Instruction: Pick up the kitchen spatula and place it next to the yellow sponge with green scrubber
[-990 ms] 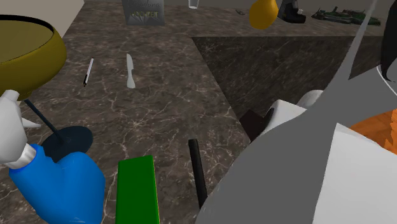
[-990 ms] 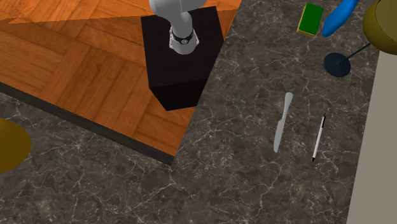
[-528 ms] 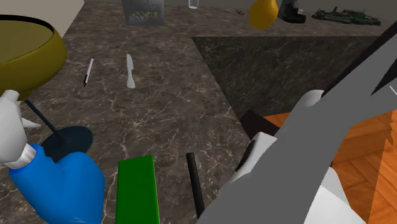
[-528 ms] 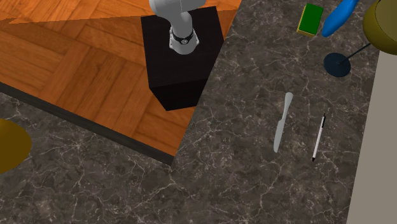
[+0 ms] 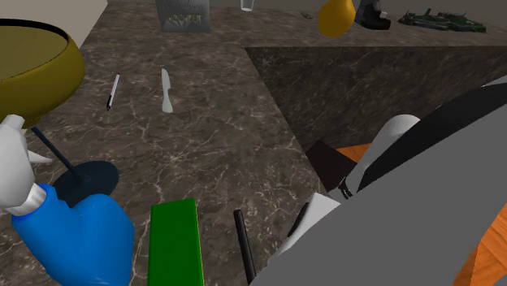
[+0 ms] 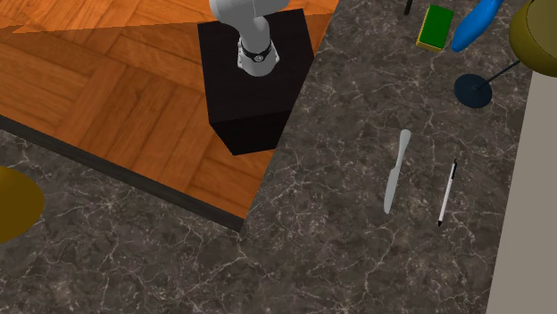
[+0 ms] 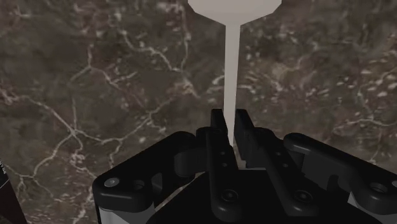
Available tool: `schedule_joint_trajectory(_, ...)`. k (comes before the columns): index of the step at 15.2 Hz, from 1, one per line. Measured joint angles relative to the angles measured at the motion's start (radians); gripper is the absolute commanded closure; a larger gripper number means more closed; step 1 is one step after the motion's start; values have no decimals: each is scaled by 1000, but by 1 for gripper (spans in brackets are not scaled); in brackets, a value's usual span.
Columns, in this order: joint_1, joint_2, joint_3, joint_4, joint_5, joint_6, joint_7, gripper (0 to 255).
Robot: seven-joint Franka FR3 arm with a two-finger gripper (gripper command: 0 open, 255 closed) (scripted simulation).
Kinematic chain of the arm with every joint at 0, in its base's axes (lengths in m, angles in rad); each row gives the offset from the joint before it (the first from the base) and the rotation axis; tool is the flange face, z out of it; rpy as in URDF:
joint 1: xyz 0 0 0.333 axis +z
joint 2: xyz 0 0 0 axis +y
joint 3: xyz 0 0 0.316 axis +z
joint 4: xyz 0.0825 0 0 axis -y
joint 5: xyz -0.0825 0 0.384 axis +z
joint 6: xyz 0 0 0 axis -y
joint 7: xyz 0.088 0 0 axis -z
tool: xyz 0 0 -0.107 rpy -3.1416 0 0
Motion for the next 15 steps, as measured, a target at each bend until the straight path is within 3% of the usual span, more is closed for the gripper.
schedule_joint_trajectory(4,-2,1,3,-2,0,4,0,255)
schedule_joint_trajectory(5,-2,1,3,-3,0,4,0,0)
schedule_joint_trajectory(11,-2,1,3,-3,0,4,0,0)
schedule_joint_trajectory(15,-10,13,-12,96,-18,-86,12,0)
